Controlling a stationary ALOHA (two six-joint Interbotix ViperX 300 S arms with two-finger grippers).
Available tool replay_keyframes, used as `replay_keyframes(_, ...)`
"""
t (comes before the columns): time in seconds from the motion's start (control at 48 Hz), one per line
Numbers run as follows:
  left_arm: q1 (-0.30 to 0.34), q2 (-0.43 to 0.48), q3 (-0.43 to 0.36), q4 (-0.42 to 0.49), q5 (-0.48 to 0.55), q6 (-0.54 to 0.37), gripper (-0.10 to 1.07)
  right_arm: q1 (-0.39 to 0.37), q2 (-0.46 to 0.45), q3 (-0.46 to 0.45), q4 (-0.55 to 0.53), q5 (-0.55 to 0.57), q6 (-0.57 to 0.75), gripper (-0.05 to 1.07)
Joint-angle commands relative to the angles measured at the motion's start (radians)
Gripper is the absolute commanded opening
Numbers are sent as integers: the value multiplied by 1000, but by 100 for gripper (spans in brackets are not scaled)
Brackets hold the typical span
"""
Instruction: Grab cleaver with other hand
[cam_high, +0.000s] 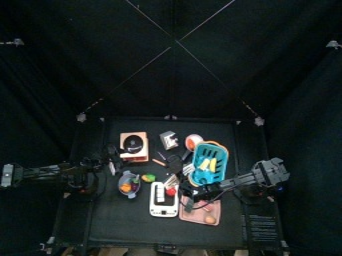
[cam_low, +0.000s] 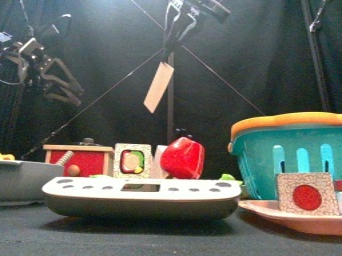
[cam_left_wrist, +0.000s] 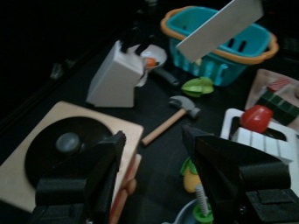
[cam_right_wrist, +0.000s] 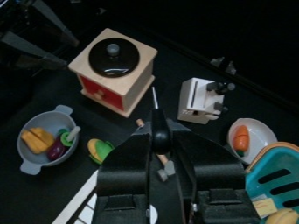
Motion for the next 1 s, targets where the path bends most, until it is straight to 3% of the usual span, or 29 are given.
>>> replay_keyframes(0.0,-11,2,-31,41,-67,2,90,23,-69,37,-40,-41,54,49)
replay_keyframes(0.417,-15,2,-20,176,-318,40,90,40,-179,305,-192,-327,230,49)
replay_keyframes(0.625,-15,2,-8,170,-414,124,90,34,-239,445,-319,-472,373,49)
replay_keyframes(0.771,-23,2,5,166,-485,189,90,25,-293,541,-463,-548,451,49)
replay_keyframes(0.979,-28,8,8,95,-512,244,90,-9,-345,641,-594,-618,469,49)
